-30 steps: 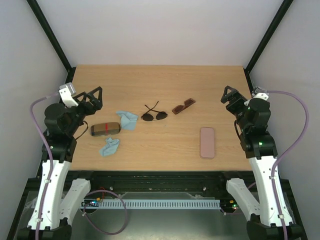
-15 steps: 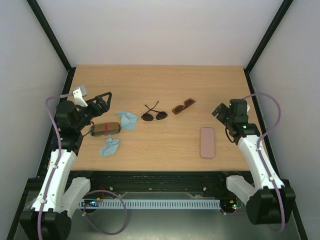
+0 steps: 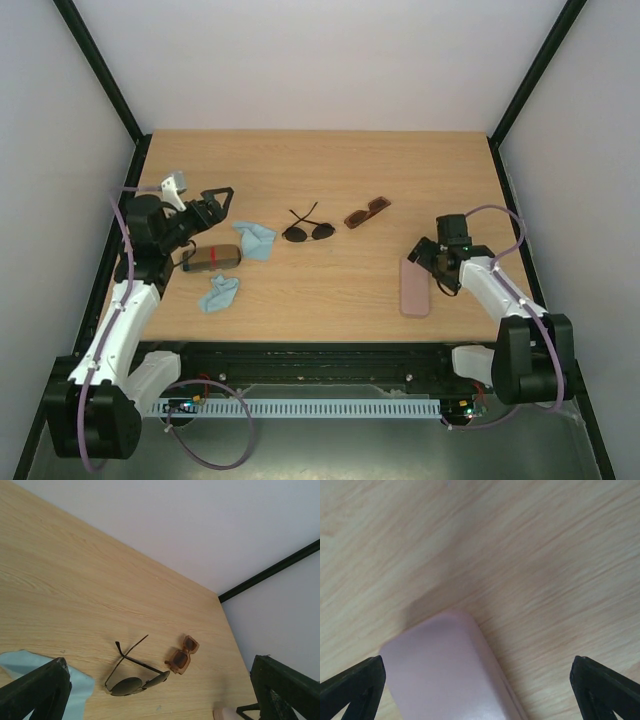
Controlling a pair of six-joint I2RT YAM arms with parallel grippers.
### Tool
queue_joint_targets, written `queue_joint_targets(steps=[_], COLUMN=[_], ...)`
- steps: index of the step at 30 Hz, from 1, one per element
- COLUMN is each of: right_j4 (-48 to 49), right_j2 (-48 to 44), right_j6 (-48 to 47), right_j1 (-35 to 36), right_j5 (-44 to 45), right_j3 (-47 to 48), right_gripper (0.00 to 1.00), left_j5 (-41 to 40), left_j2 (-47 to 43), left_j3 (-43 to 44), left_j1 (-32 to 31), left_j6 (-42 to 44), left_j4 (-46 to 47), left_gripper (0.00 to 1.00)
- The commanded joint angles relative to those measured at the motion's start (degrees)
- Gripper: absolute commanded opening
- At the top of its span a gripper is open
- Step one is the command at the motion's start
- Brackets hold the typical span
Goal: Organize the sunglasses
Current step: Pick up the sunglasses case from the center of the board.
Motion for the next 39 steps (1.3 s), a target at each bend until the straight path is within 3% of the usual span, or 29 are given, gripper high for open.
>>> queue_joint_targets(steps=[1, 8, 14, 24, 33, 39], right_j4=[0.80, 3.46, -0.54, -5.93, -5.28, -5.60], right_j2=[-0.07, -2.51, 0.45, 3.35, -0.51, 1.25], right_j6=[4.69, 9.99, 10.48, 13.57, 15.62, 18.17], right_j1=[3.83, 11.42, 19.03, 29.85, 33.34, 33.34], right_j5=[-0.40, -0.82, 10.32, 20.35, 21.39, 19.39], right_j3=[-3.02, -8.39, -5.71, -2.62, -5.35, -6.70], right_gripper=[1.00, 0.98, 0.97, 0.99, 1.00, 0.84], left_j5=[2.81, 0.99, -5.05, -5.21, -5.26, -5.11], left_j2=[1.50, 2.24, 3.21, 3.13, 3.05, 2.97], left_j3=[-0.33, -0.08, 1.24, 1.55, 1.49, 1.51], left_j1=[0.30, -0.36, -0.58, -0.68, -0.93, -1.00], left_j6=[-0.97, -0.66, 0.01, 0.68, 0.21, 0.43], left_j4=[4.86, 4.29, -0.46, -2.88, -3.09, -3.42], left_gripper=[1.00, 0.99, 0.99, 0.99, 1.00, 1.00])
